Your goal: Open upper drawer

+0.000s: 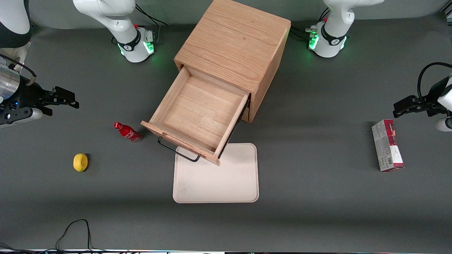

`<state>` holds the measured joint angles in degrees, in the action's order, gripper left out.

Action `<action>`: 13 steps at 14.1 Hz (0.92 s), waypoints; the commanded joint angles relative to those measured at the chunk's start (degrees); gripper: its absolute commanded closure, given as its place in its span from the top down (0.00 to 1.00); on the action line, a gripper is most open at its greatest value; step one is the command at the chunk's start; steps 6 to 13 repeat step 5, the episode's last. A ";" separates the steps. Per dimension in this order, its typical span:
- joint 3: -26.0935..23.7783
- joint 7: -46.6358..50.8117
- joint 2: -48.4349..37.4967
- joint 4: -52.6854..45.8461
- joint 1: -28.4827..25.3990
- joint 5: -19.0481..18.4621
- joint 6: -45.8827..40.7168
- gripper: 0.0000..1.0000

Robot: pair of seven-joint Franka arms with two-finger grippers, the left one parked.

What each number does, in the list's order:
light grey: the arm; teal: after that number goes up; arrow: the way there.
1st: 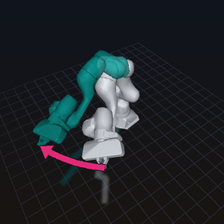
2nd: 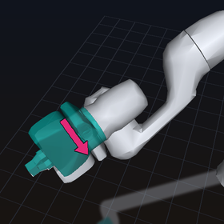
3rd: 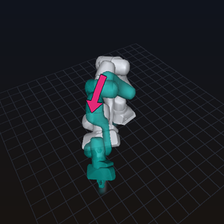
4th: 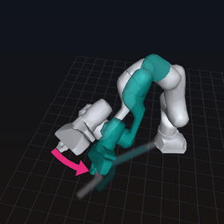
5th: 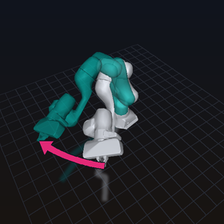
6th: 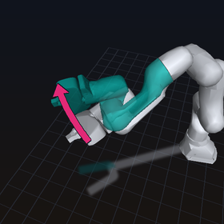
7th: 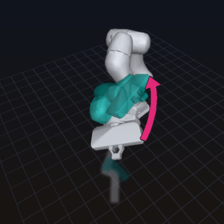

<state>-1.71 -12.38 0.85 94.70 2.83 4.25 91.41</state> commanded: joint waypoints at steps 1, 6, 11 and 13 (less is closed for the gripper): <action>1.45 0.33 3.10 -5.91 -2.29 -0.82 -1.76 1.00; 2.59 0.42 3.98 -7.51 -5.73 -4.95 -2.47 1.00; 2.59 0.42 3.98 -7.51 -5.73 -4.95 -2.47 1.00; 2.59 0.42 3.98 -7.51 -5.73 -4.95 -2.47 1.00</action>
